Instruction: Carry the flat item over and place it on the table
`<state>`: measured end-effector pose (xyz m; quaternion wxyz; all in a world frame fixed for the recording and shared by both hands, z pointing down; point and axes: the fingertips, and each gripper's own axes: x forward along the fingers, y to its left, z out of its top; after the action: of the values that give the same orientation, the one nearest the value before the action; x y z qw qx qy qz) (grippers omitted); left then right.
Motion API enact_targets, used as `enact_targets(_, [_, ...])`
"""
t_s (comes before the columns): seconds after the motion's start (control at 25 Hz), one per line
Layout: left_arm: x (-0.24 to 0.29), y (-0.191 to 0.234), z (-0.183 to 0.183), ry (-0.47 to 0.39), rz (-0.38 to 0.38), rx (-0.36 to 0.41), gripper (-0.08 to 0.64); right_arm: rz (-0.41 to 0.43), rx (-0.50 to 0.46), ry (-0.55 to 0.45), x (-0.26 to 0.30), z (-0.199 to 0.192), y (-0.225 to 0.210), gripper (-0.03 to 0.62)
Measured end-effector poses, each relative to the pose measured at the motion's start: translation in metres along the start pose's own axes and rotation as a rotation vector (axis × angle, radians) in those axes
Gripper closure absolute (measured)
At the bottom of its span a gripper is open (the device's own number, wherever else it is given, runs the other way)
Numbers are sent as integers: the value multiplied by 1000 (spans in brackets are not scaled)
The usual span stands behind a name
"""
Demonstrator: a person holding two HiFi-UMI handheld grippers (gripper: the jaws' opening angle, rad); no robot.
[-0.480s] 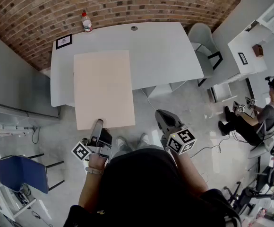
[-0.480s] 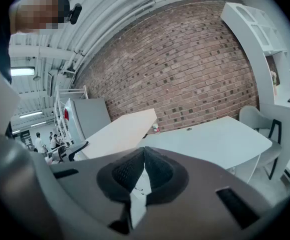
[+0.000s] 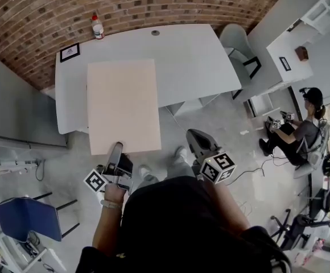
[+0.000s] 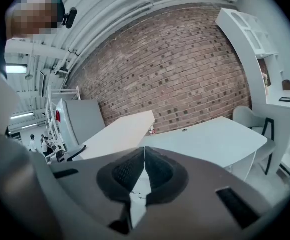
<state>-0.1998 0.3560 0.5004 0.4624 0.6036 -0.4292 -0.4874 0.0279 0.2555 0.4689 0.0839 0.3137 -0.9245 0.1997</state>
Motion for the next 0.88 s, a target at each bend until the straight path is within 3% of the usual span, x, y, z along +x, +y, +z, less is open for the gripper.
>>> enact_targets(0.44, [59,13,-10,1,-1,9,275,0,18,6,24,18,-65,581])
enact_targets(0.88, [159,38,-33,-44,27,-3,275,74,24,38,64,54,-156,581])
